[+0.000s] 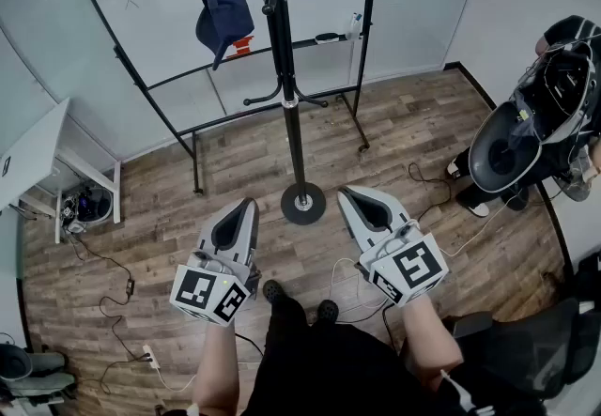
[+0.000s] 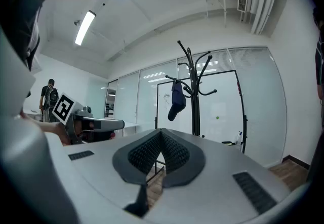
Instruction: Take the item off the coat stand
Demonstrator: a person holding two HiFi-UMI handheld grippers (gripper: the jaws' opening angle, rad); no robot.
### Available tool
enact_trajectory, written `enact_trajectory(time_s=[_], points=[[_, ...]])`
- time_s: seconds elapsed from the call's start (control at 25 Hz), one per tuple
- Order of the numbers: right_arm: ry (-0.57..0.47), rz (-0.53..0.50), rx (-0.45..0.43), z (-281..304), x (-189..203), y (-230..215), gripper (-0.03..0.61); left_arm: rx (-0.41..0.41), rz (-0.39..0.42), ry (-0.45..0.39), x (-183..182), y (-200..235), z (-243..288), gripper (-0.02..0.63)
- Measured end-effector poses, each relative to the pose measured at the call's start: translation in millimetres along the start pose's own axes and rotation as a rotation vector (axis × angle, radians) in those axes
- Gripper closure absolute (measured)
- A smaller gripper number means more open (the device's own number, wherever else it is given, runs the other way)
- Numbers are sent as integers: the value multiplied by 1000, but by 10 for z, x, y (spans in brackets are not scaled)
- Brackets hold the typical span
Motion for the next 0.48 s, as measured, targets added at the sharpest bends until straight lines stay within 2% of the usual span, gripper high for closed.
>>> enact_trajectory(time_s=[0.48], points=[[-4,-5,-46,-213,-24,101,549,-2,2,15,48,-233,-34,598]])
Point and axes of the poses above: the fingertips, and each gripper's own axes: z forward along the fingers, y to its left, x out of its underside, the point moved 6 cm from there along -z, backward along the fingers, and after that the axes turned 10 degrees about -y, right-handed, at the moved point
